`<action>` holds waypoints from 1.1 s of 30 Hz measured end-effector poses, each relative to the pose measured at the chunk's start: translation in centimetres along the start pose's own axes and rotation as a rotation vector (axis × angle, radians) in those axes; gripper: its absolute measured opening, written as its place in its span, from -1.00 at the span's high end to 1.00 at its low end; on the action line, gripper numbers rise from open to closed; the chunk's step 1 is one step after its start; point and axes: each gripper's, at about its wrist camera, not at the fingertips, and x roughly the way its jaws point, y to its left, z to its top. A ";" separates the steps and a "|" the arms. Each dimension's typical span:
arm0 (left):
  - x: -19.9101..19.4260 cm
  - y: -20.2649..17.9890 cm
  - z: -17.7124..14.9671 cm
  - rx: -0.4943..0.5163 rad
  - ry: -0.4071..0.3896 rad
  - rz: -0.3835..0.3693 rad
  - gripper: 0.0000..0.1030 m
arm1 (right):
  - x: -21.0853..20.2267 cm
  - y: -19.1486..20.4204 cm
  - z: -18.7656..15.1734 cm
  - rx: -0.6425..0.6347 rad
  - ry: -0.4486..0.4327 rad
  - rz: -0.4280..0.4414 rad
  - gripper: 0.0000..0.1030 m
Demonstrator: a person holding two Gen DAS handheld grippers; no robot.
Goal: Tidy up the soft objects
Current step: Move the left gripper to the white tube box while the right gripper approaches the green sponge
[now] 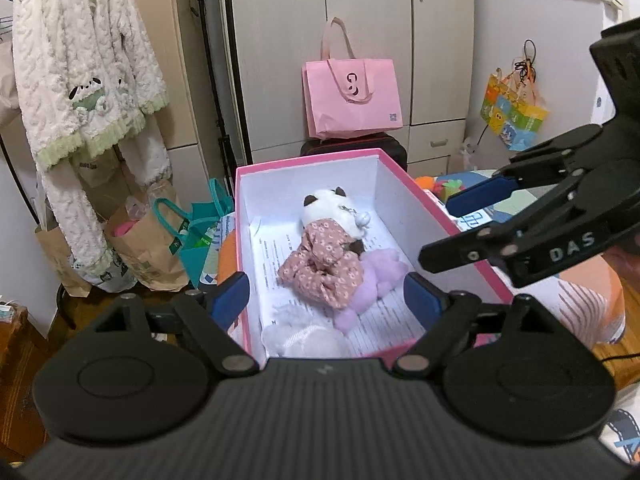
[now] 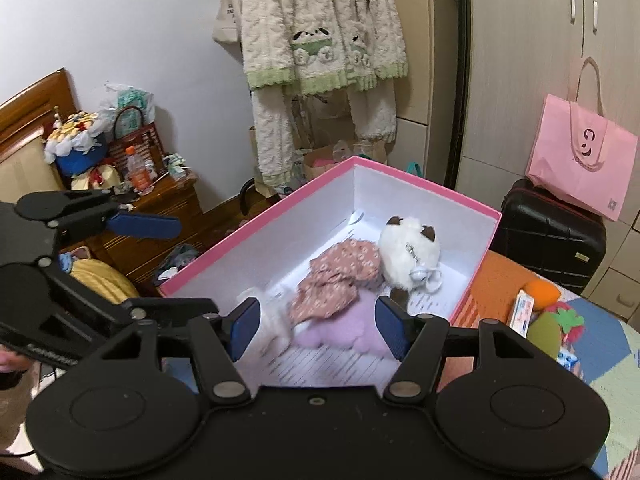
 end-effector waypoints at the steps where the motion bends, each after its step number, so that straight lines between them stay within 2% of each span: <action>1: -0.4 -0.2 -0.1 0.004 0.000 0.000 -0.65 | -0.5 0.3 -0.2 -0.008 0.000 -0.005 -0.34; 13: -3.7 -2.1 -2.3 0.020 0.000 -0.010 -0.76 | -5.1 3.5 -3.6 -0.051 -0.024 -0.033 -0.35; 18: -4.9 -3.2 -3.3 0.038 -0.003 -0.057 -0.78 | -7.0 3.9 -5.6 -0.077 -0.028 -0.047 -0.36; 26: -5.7 -5.8 -4.7 0.057 0.012 -0.114 -0.85 | -10.0 2.7 -9.8 -0.063 -0.027 -0.088 -0.39; 33: -4.4 -9.1 -5.4 0.073 0.046 -0.166 -0.85 | -11.1 0.4 -14.8 -0.010 -0.053 -0.113 -0.41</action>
